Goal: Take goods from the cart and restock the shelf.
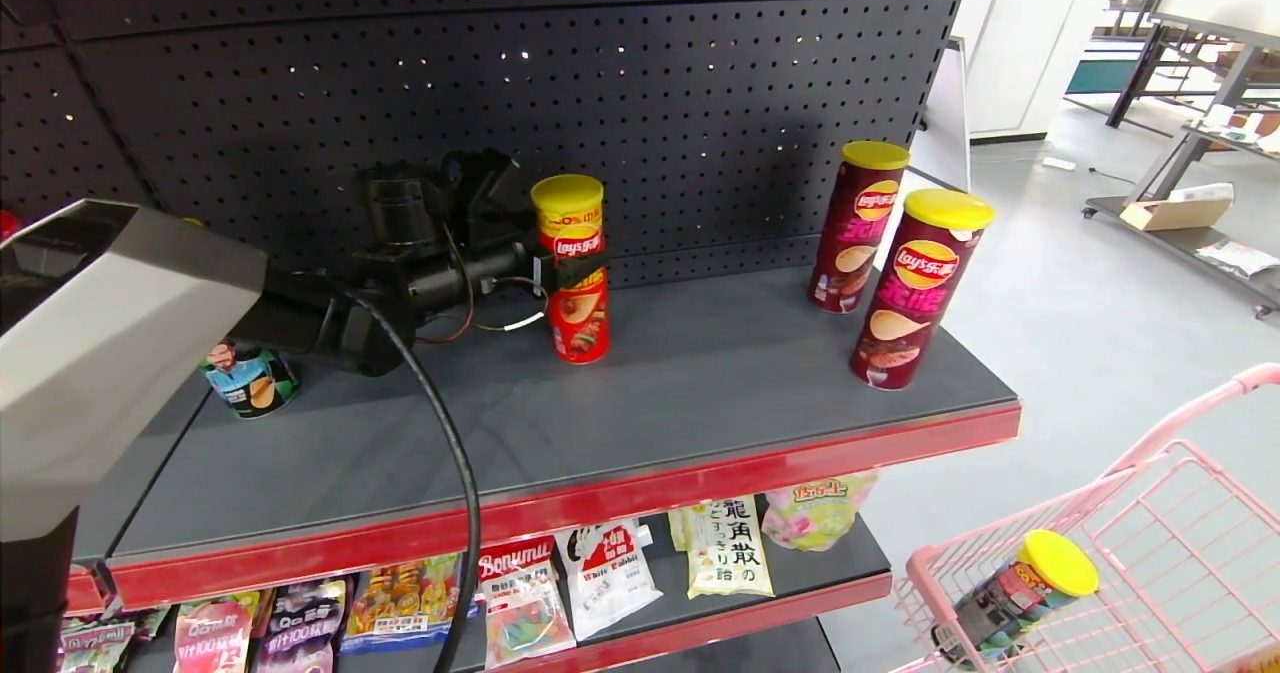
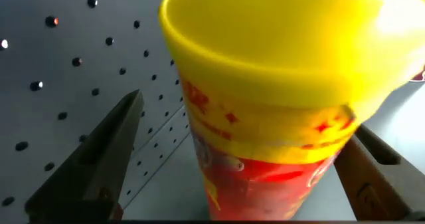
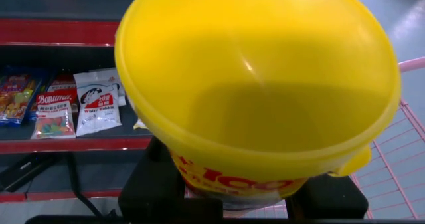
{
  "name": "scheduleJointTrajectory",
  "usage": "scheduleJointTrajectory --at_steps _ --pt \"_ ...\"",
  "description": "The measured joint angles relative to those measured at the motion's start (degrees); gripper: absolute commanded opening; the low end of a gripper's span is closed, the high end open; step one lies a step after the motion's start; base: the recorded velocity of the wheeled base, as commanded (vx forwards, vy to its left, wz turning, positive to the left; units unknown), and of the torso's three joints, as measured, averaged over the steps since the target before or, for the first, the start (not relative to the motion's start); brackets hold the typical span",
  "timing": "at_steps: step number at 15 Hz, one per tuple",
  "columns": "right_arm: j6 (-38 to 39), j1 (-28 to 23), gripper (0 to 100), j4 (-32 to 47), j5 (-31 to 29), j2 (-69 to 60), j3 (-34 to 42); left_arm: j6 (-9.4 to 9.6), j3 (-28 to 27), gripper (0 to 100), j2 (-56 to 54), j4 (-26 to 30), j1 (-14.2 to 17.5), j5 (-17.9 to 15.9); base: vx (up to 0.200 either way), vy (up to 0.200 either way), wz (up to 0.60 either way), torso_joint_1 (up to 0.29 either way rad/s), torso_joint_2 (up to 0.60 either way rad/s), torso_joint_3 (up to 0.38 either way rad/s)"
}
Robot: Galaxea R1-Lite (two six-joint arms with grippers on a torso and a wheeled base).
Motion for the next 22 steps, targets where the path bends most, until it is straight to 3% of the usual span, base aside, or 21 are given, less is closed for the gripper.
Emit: scheduleJointTrajectory --at_steps 3,9,11,16,20,22 --pt "0.0 0.0 0 0.0 0.0 -0.1 0.0 -1.62 0.0 0 0.2 0.1 -0.8 0.0 0.000 0.000 0.00 0.000 0.00 0.000" --pt "0.0 -0.3 0 0.0 -0.4 -0.3 0.0 -2.22 2.7 0 -1.4 -0.4 -1.4 -0.7 0.000 0.000 0.00 0.000 0.00 0.000" --pt "0.0 -0.4 0 0.0 -0.4 -0.4 0.0 -2.60 7.2 0 -4.5 -0.4 -1.4 -3.2 0.000 0.000 0.00 0.000 0.00 0.000" --pt "0.0 -0.4 0 0.0 -0.3 -0.4 0.0 -2.82 25.4 0 -17.4 -0.7 -1.7 -7.4 0.000 0.000 0.00 0.000 0.00 0.000" --pt "0.0 -0.4 0 0.0 -0.2 -0.4 0.0 -2.77 35.9 0 -22.5 -11.3 -2.3 -7.8 0.000 0.000 0.00 0.000 0.00 0.000" --pt "-0.1 -0.4 0 0.0 -0.3 -0.4 0.0 -2.71 38.1 0 -23.0 -12.5 -2.8 -7.5 0.000 0.000 0.00 0.000 0.00 0.000"
